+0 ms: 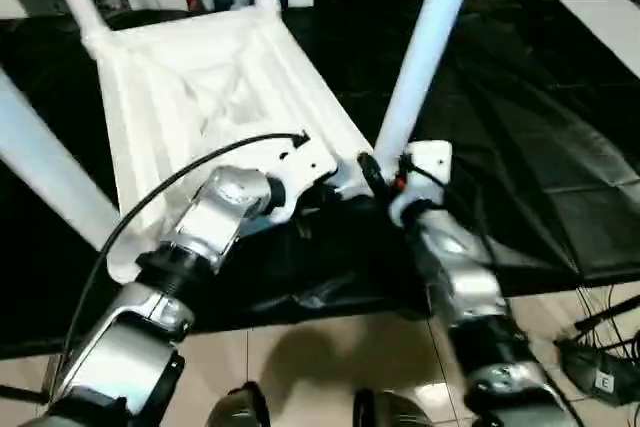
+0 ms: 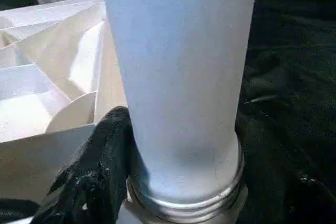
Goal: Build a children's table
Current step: Rotate leg to tighten
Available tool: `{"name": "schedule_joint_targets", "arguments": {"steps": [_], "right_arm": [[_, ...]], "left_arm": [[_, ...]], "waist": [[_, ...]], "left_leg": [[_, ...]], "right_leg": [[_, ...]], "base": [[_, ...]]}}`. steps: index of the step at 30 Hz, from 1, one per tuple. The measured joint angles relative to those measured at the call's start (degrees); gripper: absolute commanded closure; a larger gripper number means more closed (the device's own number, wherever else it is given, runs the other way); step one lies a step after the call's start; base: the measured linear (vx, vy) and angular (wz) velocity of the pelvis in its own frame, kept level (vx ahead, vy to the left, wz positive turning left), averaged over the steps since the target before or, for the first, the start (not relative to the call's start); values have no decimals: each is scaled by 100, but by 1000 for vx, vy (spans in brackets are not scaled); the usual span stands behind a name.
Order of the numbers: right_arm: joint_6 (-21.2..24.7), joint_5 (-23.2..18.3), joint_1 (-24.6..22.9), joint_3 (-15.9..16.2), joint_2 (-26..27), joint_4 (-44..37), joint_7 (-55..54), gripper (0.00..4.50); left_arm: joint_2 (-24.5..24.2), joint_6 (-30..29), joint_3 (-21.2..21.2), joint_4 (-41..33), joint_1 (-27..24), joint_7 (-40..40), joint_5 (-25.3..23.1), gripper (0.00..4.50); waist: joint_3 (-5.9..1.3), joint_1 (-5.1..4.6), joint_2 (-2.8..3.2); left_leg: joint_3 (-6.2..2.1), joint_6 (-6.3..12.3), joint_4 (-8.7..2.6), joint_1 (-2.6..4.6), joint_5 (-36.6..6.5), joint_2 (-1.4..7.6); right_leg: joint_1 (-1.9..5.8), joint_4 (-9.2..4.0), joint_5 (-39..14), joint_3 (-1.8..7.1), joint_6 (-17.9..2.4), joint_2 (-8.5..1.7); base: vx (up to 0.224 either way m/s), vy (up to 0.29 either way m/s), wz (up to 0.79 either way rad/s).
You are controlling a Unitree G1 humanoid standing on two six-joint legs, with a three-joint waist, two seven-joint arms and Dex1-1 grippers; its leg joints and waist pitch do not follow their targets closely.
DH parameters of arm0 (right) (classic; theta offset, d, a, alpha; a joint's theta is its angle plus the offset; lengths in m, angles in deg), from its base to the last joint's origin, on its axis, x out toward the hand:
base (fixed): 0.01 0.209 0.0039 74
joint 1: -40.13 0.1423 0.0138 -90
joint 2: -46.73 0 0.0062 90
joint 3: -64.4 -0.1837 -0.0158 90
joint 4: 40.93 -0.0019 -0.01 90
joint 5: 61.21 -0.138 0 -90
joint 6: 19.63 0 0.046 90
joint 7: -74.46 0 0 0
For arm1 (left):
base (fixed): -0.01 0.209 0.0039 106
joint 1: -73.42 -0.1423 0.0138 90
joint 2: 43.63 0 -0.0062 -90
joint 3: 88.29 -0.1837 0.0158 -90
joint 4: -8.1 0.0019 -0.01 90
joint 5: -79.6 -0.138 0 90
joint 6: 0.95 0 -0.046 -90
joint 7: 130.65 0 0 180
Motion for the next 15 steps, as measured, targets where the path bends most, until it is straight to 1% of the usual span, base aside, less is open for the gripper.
{"name": "schedule_joint_targets", "arguments": {"steps": [1,2,4,7,8,9,11,12,13,15], "right_arm": [[-50,10,-2,20,48,6,41,189],[-63,12,-2,21,56,7,68,154],[-119,18,-30,16,52,-7,160,120],[-191,14,-63,38,13,-32,367,111],[-221,14,-63,67,-12,-33,418,100],[-241,15,-62,79,-32,-34,446,78],[-246,12,-62,85,-107,-58,485,73],[-189,-28,-78,96,-198,-168,611,66],[-30,-101,-122,180,-489,-427,991,66],[248,-235,-161,237,-1033,-814,1633,66]], "left_arm": [[-2,19,0,0,0,7,-4,450],[-3,29,0,0,0,11,-5,450],[-25,51,0,-9,0,55,-9,450],[-94,130,-12,-28,-1,174,-31,450],[-115,151,-13,-36,-1,225,-33,450],[-128,153,-22,-50,-1,254,-33,450],[-147,154,-44,-116,-15,317,-31,450],[-185,152,-53,-200,-45,367,-29,450],[-270,151,-63,-352,-112,491,-2,450],[-420,154,-74,-585,-235,682,49,450]], "waist": [[1,3,1],[1,6,2],[1,12,2],[6,11,10],[6,14,11],[7,17,12],[8,18,13],[9,18,14],[12,25,14],[11,36,13]], "left_leg": [[0,-2,-8,3,1,0],[1,-2,-16,5,1,-2],[1,-3,-32,11,2,-2],[1,-5,-49,17,2,-2],[1,-6,-56,16,2,-1],[1,-7,-60,15,3,-1],[2,-7,-65,14,3,-1],[2,-7,-65,7,3,0],[3,-7,-64,-10,4,-1],[6,-7,-60,-16,5,1]], "right_leg": [[0,0,0,0,0,0],[0,0,1,1,-1,0],[0,0,2,0,-1,2],[-2,0,3,-1,-4,4],[-8,0,6,-3,-7,5],[-10,1,10,-3,-14,5],[-13,1,15,-4,-23,7],[-20,1,15,-3,-24,7],[-31,0,16,-2,-24,7],[-33,-1,8,2,-9,8]], "base": [[0,0,0],[0,0,0],[0,0,0],[0,0,0],[0,0,0],[0,0,0],[0,0,0],[0,0,0],[0,0,0],[0,0,0]]}}
